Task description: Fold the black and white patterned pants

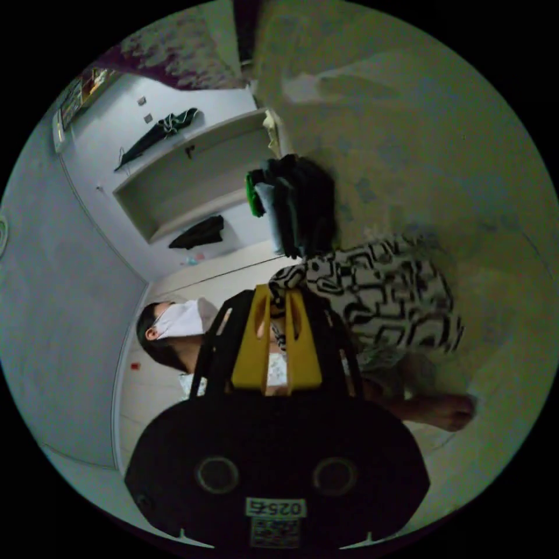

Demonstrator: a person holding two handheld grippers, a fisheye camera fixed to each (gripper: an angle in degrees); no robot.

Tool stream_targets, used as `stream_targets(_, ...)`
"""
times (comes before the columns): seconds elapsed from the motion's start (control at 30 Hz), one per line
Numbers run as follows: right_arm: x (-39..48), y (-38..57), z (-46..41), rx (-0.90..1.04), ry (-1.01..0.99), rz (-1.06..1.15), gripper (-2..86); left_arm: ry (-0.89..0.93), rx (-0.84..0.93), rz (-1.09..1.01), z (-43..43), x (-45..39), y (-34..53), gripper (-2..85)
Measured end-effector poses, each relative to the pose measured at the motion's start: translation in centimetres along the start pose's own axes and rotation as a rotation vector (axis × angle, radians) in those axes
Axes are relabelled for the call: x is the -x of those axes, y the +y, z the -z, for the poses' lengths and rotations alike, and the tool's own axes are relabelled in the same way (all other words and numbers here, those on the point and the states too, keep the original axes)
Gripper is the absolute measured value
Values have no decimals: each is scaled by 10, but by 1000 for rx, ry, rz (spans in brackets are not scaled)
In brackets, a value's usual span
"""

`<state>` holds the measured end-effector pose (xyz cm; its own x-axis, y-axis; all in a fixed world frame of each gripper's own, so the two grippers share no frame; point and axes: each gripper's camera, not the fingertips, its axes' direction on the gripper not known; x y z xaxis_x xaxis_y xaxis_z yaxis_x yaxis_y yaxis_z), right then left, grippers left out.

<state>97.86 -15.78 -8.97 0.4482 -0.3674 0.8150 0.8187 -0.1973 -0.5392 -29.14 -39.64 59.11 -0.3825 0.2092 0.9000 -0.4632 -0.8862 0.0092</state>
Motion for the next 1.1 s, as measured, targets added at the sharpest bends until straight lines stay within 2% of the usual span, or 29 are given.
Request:
stream_targets(0.13,108,-98,-79,195,-8,66,41,62,-165,-140,61,-91,94,3)
stream_targets(0.23,213,-187,-166,370,40,194,41,-110,-419,-301,122,-204,193,3)
stream_targets(0.3,306,-243,-241,492,99,347,41,-320,-626,-407,159,-304,278,3)
stream_targets(0.4,409,-288,-329,585,54,488,42,-478,-840,-516,182,-406,374,4)
stream_targets(0.5,479,-314,-393,634,54,591,42,-539,-974,-601,193,-457,447,4)
stream_targets(0.63,488,-343,-439,649,132,596,43,-397,-1060,-543,232,-433,489,5)
stream_targets(0.7,446,-365,-451,648,209,494,43,-242,-1080,-432,261,-373,492,5)
stream_targets(0.83,339,-393,-435,608,371,246,45,-67,-1053,-228,285,-260,477,3)
stream_targets(0.87,308,-396,-421,593,348,166,45,13,-1019,-240,280,-231,472,3)
stream_targets(0.9,287,-397,-406,566,222,98,46,124,-999,-297,272,-211,472,3)
stream_targets(0.93,279,-396,-400,556,143,68,46,155,-995,-323,268,-205,473,3)
stream_targets(0.97,272,-392,-393,547,54,45,46,146,-998,-349,260,-201,477,3)
stream_targets(1.1,300,-377,-400,571,70,161,49,-77,-1036,-393,237,-218,496,3)
